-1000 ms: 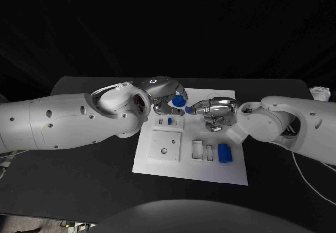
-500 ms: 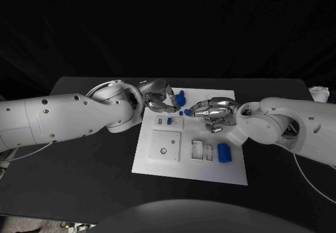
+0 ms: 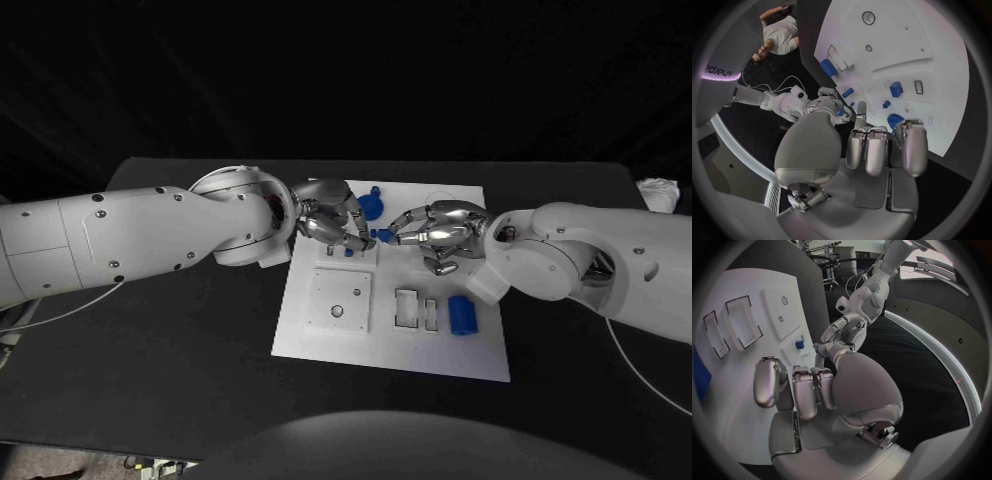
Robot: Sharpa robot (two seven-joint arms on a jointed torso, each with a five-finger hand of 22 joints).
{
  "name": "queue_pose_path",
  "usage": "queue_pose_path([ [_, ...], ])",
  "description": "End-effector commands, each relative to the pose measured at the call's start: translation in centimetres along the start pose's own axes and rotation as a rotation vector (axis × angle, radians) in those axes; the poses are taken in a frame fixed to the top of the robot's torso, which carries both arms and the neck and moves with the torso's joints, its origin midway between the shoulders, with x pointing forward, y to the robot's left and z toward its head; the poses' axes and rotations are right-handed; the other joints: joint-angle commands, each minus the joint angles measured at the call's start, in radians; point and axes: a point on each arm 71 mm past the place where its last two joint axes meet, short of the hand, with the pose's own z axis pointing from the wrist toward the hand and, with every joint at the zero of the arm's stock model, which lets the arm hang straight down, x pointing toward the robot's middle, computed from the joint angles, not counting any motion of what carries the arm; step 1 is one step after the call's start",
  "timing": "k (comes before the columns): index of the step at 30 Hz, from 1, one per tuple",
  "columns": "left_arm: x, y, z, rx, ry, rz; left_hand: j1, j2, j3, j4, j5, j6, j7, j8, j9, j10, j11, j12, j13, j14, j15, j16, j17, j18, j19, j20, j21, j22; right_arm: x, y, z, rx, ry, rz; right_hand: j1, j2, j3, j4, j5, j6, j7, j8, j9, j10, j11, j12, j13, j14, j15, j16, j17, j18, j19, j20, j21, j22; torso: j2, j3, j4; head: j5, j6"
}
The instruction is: Assemble the parts on the task board
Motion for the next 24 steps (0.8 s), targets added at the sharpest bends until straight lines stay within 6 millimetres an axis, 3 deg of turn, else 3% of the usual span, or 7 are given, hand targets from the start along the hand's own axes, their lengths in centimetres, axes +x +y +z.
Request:
queue_pose_path([
  [1, 0.5, -0.5, -0.1, 0.113, 0.095, 0.023, -0.017, -0.012, -0.012, -0.001, 0.037, -0.018, -0.002, 0.008, 0.004, 0.102, -0.011, 0.002, 0.263, 0.105, -0.003, 0.002, 0.263, -0.002, 0.045, 0.0, 0.013, 0.236, 0.3, 0.0, 0.1, -0.009, 0.023, -0.031, -0.008, -0.001, 0.005, 0.001, -0.003, -0.001, 0.007, -0.002, -0.001, 0.101, -0.004, 0.003, 0.263, 0.104, -0.009, 0.003, 0.263, 0.012, -0.002, -0.003, 0.003, 0.178, 0.0, 0.0, 0.0007, 0.0, 0.0],
  [6, 0.5, -0.2, -0.3, 0.127, 0.134, 0.044, -0.011, -0.029, -0.022, -0.002, 0.069, -0.059, -0.003, 0.013, 0.012, 0.102, -0.014, 0.002, 0.263, 0.105, -0.007, 0.002, 0.263, -0.002, 0.045, -0.004, 0.013, 0.236, 0.4, -0.1, 0.1, -0.003, 0.032, -0.031, -0.009, -0.001, 0.006, 0.001, -0.003, -0.002, 0.007, -0.004, -0.003, 0.101, -0.003, 0.003, 0.263, 0.104, -0.008, 0.003, 0.263, 0.012, -0.003, -0.003, 0.002, 0.178, 0.0, 0.0, 0.0004, 0.002, 0.0],
  [11, 0.6, -0.2, -0.3, 0.132, 0.149, 0.053, -0.012, -0.033, -0.03, -0.001, 0.061, -0.086, -0.002, 0.019, 0.018, 0.102, -0.014, 0.002, 0.263, 0.105, -0.007, 0.002, 0.263, -0.004, 0.049, -0.005, 0.019, 0.238, 0.7, -0.2, 0.2, 0.003, 0.045, -0.034, -0.01, -0.002, 0.008, 0.001, -0.002, -0.003, 0.007, -0.005, -0.004, 0.101, -0.003, 0.003, 0.263, 0.104, -0.008, 0.003, 0.263, 0.012, -0.003, -0.003, 0.002, 0.178, 0.0, -0.0002, 0.0006, 0.003, 0.0],
  [17, 0.5, -0.1, -0.2, 0.13, 0.138, 0.057, -0.025, -0.021, -0.04, 0.0, 0.043, -0.126, 0.001, 0.032, 0.029, 0.102, -0.011, 0.002, 0.263, 0.105, -0.006, 0.002, 0.263, -0.006, 0.055, -0.005, 0.028, 0.241, 1.0, -0.3, 0.2, 0.01, 0.064, -0.045, -0.01, -0.004, 0.013, -0.002, -0.001, -0.003, 0.008, -0.007, -0.008, 0.101, -0.002, 0.003, 0.263, 0.104, -0.008, 0.003, 0.263, 0.012, -0.004, -0.003, 0.002, 0.177, 0.0, -0.0003, -0.0005, 0.004, 0.0],
  [24, 0.4, -0.3, -0.1, 0.133, 0.124, 0.06, -0.036, -0.003, -0.037, 0.0, 0.066, -0.146, -0.002, 0.057, 0.044, 0.102, -0.013, 0.002, 0.263, 0.105, -0.006, 0.002, 0.263, -0.007, 0.057, -0.004, 0.031, 0.242, 1.3, -0.5, 0.2, 0.03, 0.094, -0.064, -0.011, -0.007, 0.018, -0.005, -0.001, -0.004, 0.01, -0.011, -0.013, 0.101, -0.001, 0.003, 0.263, 0.104, -0.007, 0.003, 0.263, 0.012, -0.003, -0.003, 0.002, 0.178, 0.0, 0.0004, -0.0005, 0.003, 0.0],
])
